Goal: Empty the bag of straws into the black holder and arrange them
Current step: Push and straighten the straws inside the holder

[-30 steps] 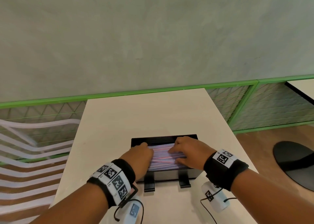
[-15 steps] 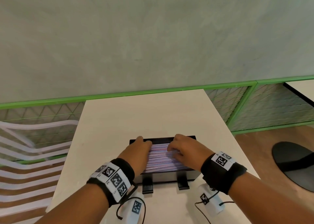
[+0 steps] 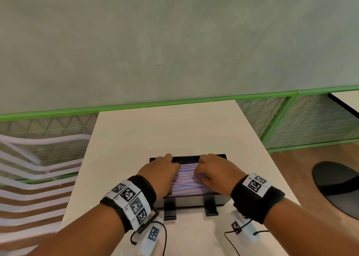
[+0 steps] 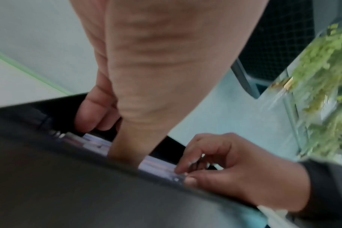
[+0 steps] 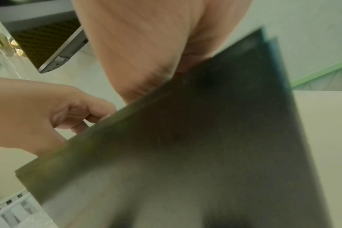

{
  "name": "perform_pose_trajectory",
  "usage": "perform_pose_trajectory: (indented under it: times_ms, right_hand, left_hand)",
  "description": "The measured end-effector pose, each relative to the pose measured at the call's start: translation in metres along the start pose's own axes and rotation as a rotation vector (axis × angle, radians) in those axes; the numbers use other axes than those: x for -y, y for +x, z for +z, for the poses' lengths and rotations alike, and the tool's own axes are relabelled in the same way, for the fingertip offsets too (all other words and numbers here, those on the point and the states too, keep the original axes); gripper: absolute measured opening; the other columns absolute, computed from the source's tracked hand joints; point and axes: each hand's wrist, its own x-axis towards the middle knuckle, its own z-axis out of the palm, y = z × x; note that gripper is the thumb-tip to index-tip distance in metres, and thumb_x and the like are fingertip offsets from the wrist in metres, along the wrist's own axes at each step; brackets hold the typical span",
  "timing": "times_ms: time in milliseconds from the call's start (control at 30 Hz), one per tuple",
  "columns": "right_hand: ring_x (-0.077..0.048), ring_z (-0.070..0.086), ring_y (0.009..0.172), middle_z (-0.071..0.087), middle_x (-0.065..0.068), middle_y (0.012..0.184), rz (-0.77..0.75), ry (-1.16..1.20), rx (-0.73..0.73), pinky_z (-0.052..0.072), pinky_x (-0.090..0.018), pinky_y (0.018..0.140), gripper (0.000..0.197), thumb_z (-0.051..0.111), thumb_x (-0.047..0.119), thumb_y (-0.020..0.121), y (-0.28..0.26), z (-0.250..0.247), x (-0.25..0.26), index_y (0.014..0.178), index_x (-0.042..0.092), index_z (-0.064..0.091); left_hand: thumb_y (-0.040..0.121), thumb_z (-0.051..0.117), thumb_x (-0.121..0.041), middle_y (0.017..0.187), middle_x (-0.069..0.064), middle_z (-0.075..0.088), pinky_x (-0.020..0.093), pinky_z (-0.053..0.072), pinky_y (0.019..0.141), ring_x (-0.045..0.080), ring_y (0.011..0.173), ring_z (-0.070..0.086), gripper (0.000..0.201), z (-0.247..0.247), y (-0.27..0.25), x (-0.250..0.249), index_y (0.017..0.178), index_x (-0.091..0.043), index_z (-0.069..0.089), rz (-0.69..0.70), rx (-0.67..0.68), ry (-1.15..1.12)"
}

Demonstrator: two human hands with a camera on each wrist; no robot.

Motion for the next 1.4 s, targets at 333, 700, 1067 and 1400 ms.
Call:
perform_pose_trajectory:
  times_ms: [333,700,1067,1400]
  right_hand:
    - [-0.021,0.057,0.106,0.055,0.0,0.118,0.062,0.04,-0.026,0.047,-0.034,0.084,0.045,0.064,0.037,0.092,0.0,-0.005,-0.004,0.136,0.031,0.056]
    - [-0.024,0.06,0.104,0.058,-0.002,0.107,0.091,0.062,0.043,0.038,-0.026,0.078,0.031,0.059,0.032,0.098,0.01,0.011,-0.007,0.126,0.027,0.07]
    - [-0.014,0.05,0.087,0.046,0.008,0.095,0.069,0.07,0.057,0.041,-0.028,0.073,0.017,0.07,0.031,0.091,0.005,0.007,-0.006,0.106,0.025,0.074]
    - [-0.01,0.057,0.076,0.059,0.012,0.083,0.09,0.128,0.159,0.052,-0.03,0.072,0.017,0.079,0.038,0.081,0.007,-0.001,-0.005,0.081,0.027,0.066]
  left_hand:
    - [0.095,0.057,-0.019,0.097,-0.004,0.056,0.034,0.049,0.08,0.018,0.087,0.058,0.016,-0.031,-0.019,0.044,0.109,-0.023,0.064,-0.098,-0.375,-0.34]
    - [0.089,0.058,-0.01,0.109,0.01,0.049,0.037,0.045,0.068,0.03,0.088,0.058,0.018,0.005,0.002,0.005,0.107,-0.013,0.059,-0.009,-0.021,-0.055]
    - [0.088,0.064,-0.027,0.095,0.006,0.065,0.029,0.042,0.067,0.024,0.086,0.061,0.015,0.006,0.005,-0.011,0.091,-0.013,0.065,-0.018,-0.043,-0.258]
    - [0.08,0.067,-0.012,0.088,0.001,0.063,0.031,0.045,0.068,0.022,0.082,0.059,0.009,0.004,0.014,-0.002,0.085,-0.016,0.061,0.012,0.056,-0.305]
